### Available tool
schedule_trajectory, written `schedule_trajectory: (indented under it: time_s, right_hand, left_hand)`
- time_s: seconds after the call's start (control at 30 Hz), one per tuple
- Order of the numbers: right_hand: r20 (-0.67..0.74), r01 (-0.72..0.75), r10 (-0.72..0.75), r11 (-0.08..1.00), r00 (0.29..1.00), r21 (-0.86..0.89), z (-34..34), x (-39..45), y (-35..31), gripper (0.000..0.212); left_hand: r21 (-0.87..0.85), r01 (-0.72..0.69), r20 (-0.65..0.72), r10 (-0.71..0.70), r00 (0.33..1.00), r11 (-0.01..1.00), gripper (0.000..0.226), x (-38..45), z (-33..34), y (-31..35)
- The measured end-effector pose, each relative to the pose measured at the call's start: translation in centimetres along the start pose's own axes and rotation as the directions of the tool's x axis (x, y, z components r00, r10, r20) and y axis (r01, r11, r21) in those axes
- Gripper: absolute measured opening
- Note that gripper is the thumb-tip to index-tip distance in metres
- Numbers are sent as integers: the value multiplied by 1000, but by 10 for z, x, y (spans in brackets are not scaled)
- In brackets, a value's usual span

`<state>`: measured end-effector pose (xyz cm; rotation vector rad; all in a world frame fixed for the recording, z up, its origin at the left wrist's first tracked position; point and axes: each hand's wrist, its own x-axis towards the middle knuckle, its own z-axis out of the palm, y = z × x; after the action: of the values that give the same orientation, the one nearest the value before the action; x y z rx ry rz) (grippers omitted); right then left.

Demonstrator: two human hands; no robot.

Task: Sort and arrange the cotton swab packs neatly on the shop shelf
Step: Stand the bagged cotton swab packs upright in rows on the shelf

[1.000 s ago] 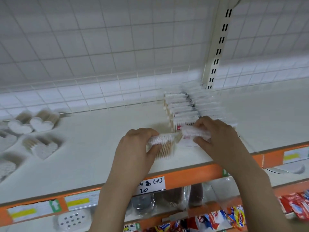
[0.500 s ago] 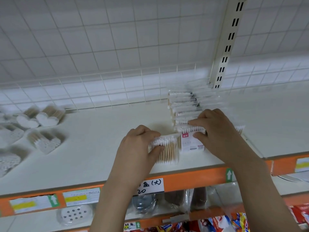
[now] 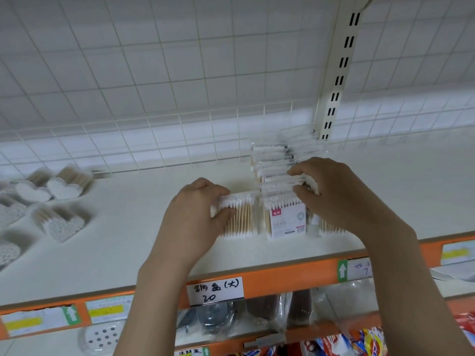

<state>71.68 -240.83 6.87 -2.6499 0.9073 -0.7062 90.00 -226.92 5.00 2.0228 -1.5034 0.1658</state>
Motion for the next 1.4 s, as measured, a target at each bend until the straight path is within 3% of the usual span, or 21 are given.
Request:
schedule_trajectory:
  time_s: [0.23, 0.5, 0.7, 1.07, 1.4]
  right_hand:
    - [-31, 40, -41, 999, 999, -19, 4, 25, 0, 28]
    - [23, 64, -65, 998, 998, 8, 20, 59, -1, 27]
    - [21, 52, -52, 999, 998, 13, 25, 66, 6, 28]
    - [21, 15, -15, 1000, 1000, -12, 28, 66, 20, 28]
    - [22, 33, -33, 999, 999, -15, 29, 63, 15, 29]
  left_hand:
    - [91, 80, -72, -73, 995, 993, 25, 38, -8, -17]
    - [271, 152, 22, -164, 986, 950, 27, 97, 25, -36]
    - [408, 126, 18, -146, 989, 904, 21, 141, 50, -45]
    - [351, 123, 49, -150, 987, 928, 21, 174, 82, -44]
    - [371, 148, -11, -156, 988, 917, 29, 171, 92, -41]
